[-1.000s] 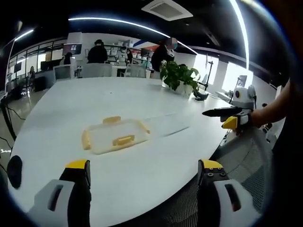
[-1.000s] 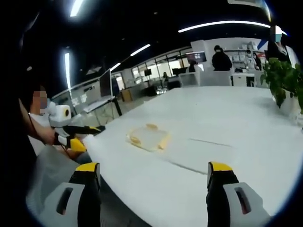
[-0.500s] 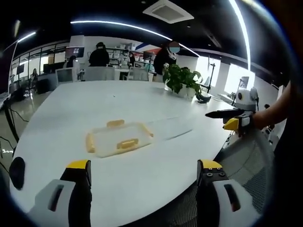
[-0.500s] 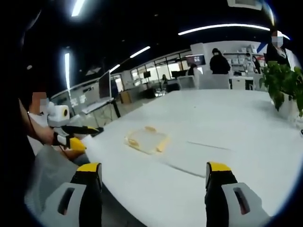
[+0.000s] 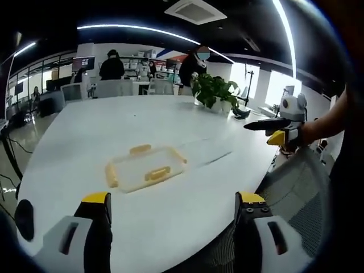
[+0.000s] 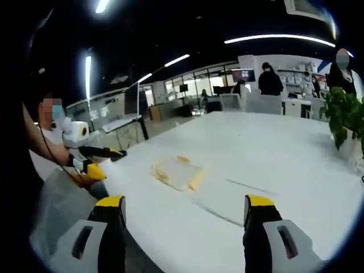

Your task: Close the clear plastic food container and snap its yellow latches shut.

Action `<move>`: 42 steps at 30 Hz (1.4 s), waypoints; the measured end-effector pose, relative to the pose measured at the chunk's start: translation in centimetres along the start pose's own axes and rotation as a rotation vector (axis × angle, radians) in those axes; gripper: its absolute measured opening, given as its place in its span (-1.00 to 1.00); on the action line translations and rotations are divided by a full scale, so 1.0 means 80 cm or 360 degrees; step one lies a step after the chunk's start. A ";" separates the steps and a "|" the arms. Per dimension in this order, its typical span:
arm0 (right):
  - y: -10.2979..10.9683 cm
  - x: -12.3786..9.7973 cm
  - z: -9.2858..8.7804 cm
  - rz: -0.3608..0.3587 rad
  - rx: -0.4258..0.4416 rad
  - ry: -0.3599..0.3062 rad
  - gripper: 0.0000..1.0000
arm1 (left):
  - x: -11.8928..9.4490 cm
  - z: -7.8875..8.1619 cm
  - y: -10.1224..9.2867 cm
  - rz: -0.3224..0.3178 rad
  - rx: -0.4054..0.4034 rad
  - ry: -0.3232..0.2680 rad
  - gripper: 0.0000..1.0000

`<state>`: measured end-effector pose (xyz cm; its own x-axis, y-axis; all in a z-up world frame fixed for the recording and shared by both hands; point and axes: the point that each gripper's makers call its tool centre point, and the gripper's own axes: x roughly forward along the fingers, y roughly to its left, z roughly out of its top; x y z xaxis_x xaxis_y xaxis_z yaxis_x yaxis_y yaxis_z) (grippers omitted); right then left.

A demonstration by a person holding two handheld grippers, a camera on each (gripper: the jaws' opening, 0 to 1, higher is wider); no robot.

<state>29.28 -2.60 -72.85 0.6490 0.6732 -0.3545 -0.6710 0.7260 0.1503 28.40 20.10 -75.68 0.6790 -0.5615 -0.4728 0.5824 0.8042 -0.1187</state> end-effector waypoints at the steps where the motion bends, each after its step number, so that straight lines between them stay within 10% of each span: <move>1: 0.002 0.002 0.000 0.0017 -0.0002 0.0003 0.68 | 0.001 0.002 0.001 -0.0003 0.0001 -0.0005 0.76; 42: 0.034 0.090 0.018 0.0227 -0.0160 0.0095 0.60 | 0.022 -0.005 0.048 -0.0152 0.0134 0.0175 0.70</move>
<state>32.65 4.46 -73.68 0.5243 0.7564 -0.3911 -0.7890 0.6043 0.1111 31.67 22.27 -77.33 0.5684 -0.6063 -0.5562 0.6804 0.7264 -0.0965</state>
